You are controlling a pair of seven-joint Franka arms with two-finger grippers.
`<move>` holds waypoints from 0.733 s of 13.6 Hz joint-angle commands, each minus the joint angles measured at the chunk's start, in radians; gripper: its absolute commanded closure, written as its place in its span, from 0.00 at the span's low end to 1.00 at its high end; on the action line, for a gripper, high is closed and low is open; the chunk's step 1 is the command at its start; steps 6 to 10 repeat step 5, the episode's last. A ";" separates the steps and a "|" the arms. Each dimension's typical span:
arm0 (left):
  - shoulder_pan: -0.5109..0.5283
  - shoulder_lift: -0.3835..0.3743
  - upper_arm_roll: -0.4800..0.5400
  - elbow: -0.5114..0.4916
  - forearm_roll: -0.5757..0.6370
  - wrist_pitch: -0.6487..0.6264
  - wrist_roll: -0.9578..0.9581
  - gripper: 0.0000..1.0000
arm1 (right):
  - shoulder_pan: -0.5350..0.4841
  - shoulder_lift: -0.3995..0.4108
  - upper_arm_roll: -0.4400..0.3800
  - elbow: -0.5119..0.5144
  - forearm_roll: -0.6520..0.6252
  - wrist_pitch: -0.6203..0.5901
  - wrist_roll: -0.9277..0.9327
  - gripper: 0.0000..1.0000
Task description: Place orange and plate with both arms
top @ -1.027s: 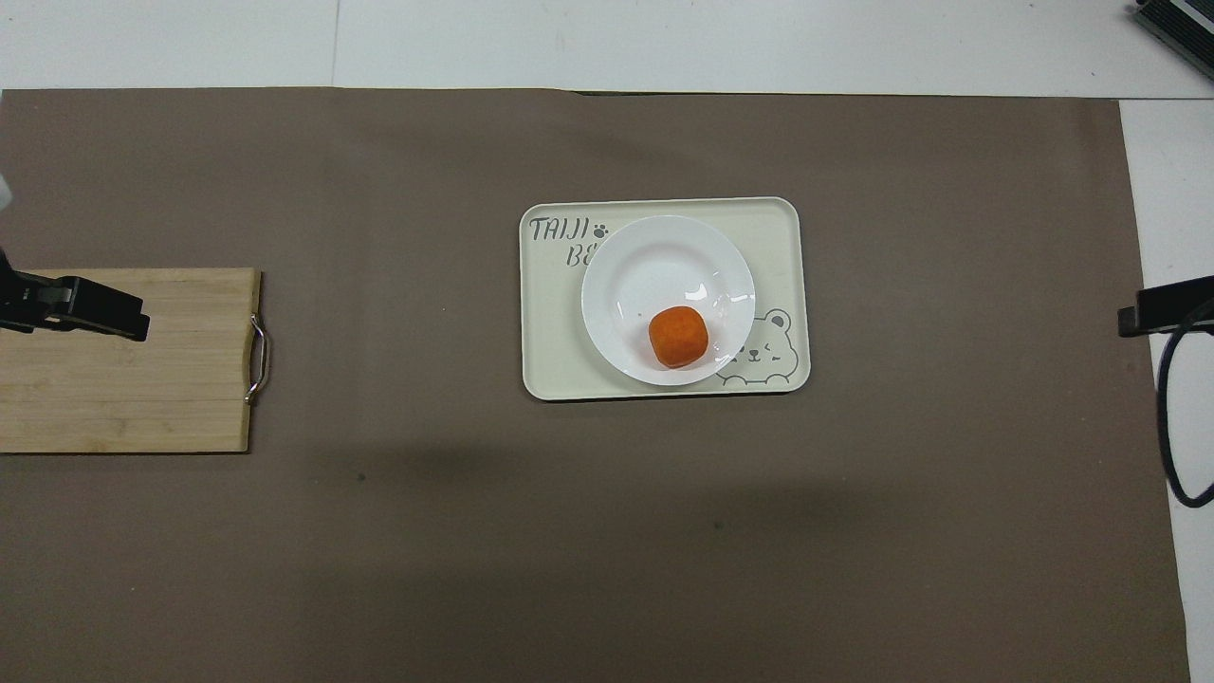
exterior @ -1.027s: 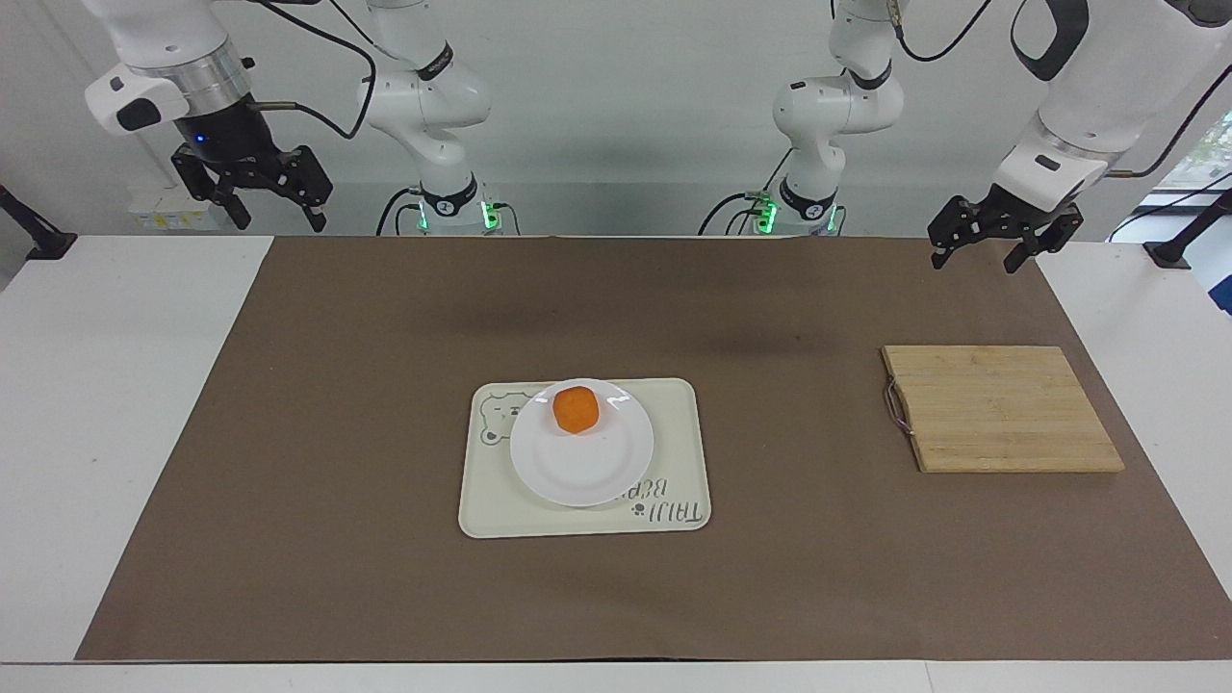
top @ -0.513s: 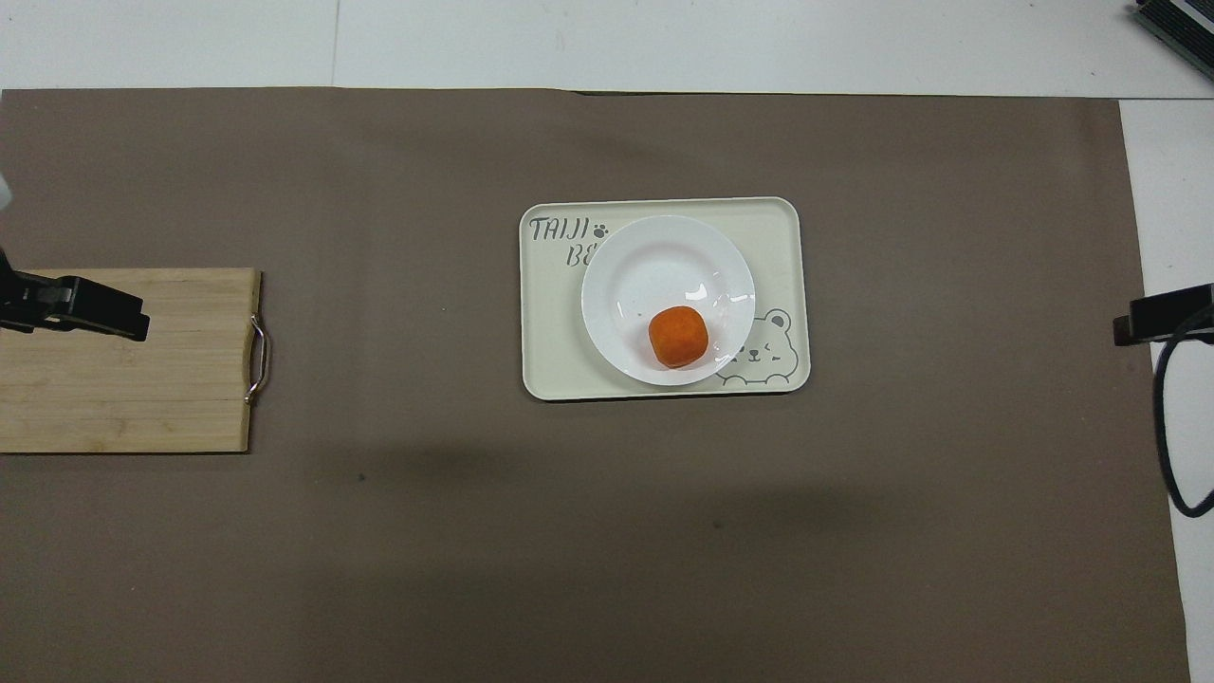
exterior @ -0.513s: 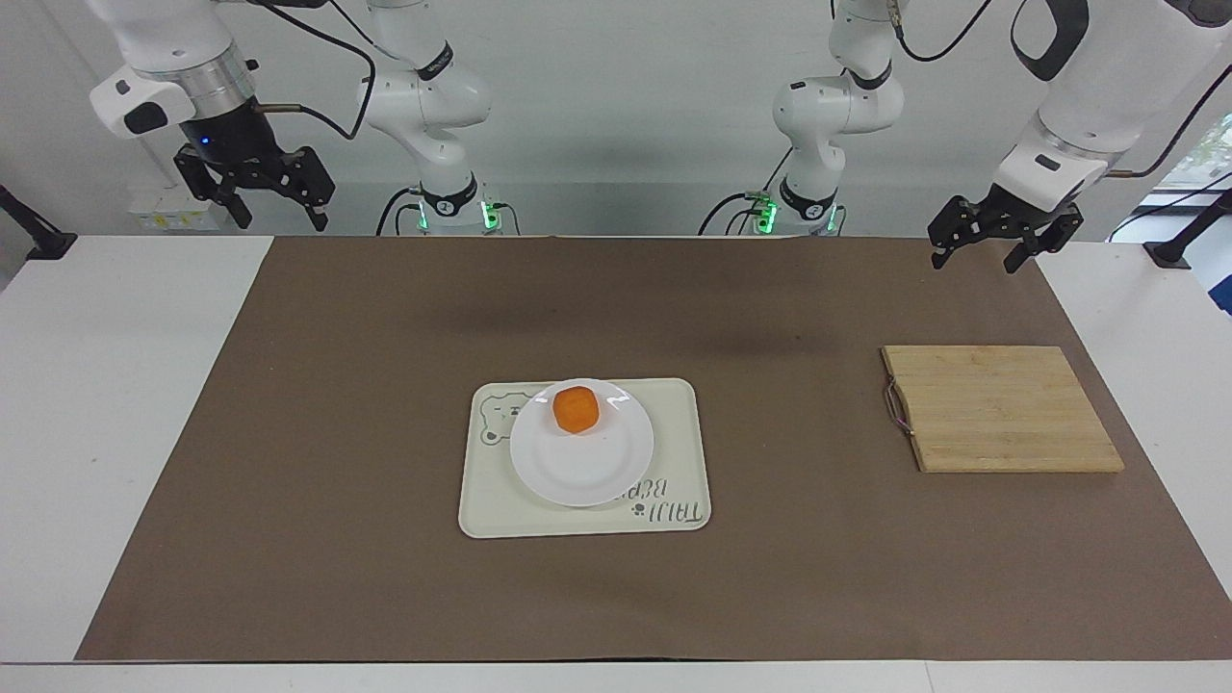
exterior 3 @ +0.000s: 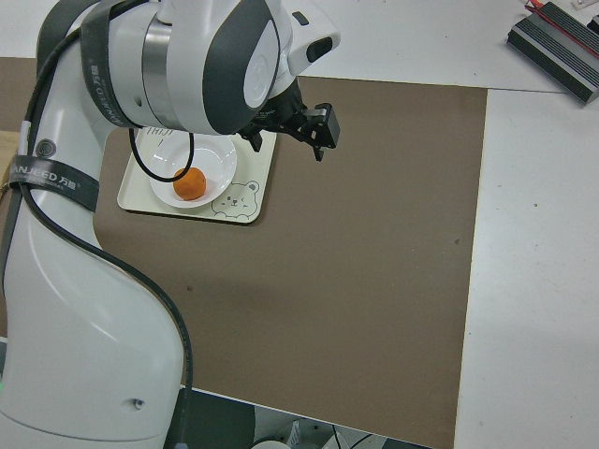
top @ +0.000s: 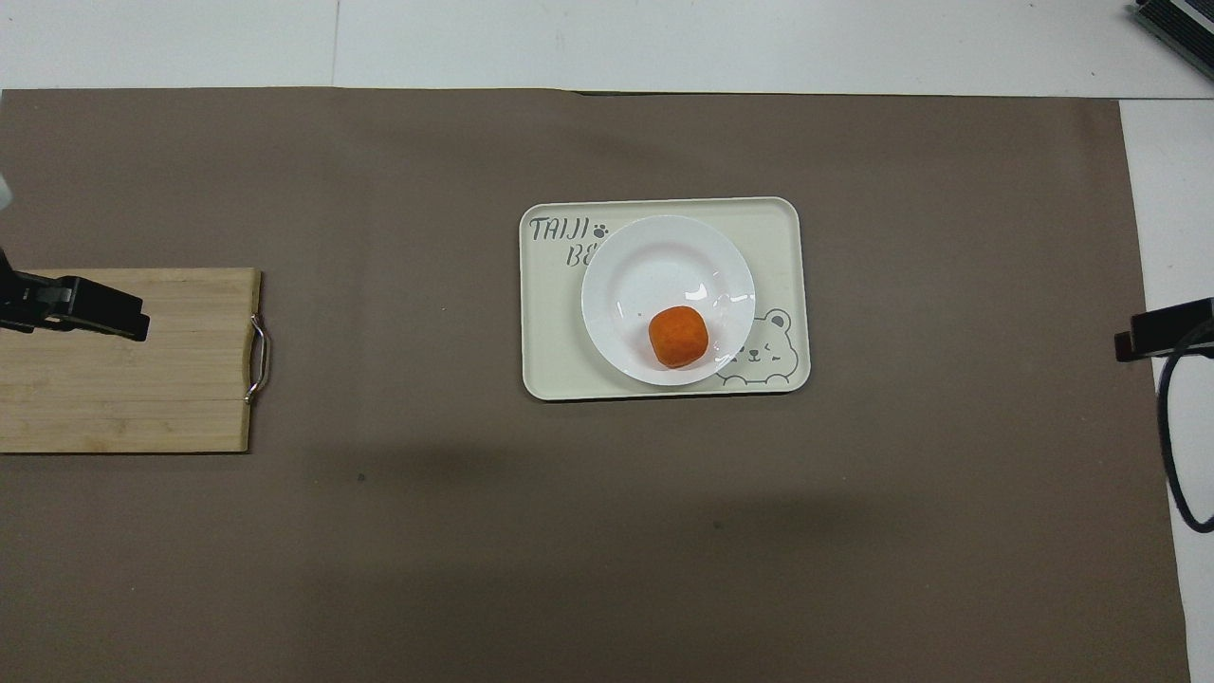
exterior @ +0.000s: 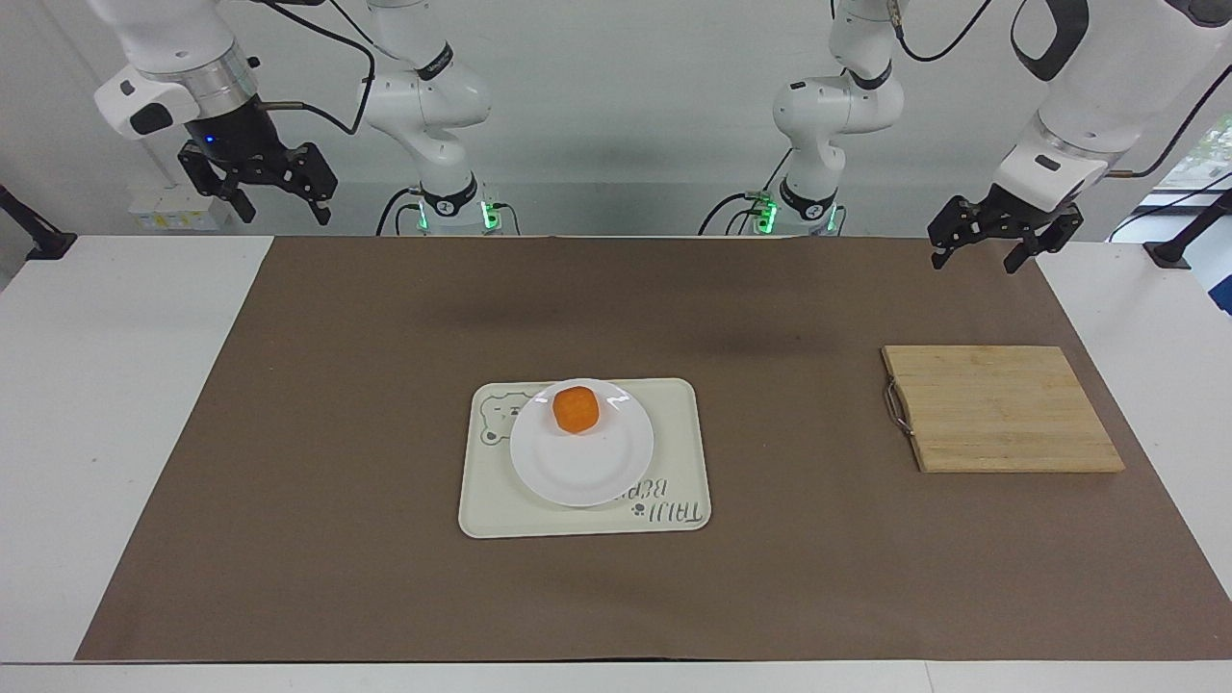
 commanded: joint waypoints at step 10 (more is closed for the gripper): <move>0.002 0.013 -0.001 0.025 0.009 -0.016 -0.001 0.00 | 0.001 -0.019 0.008 -0.017 -0.037 0.035 -0.021 0.00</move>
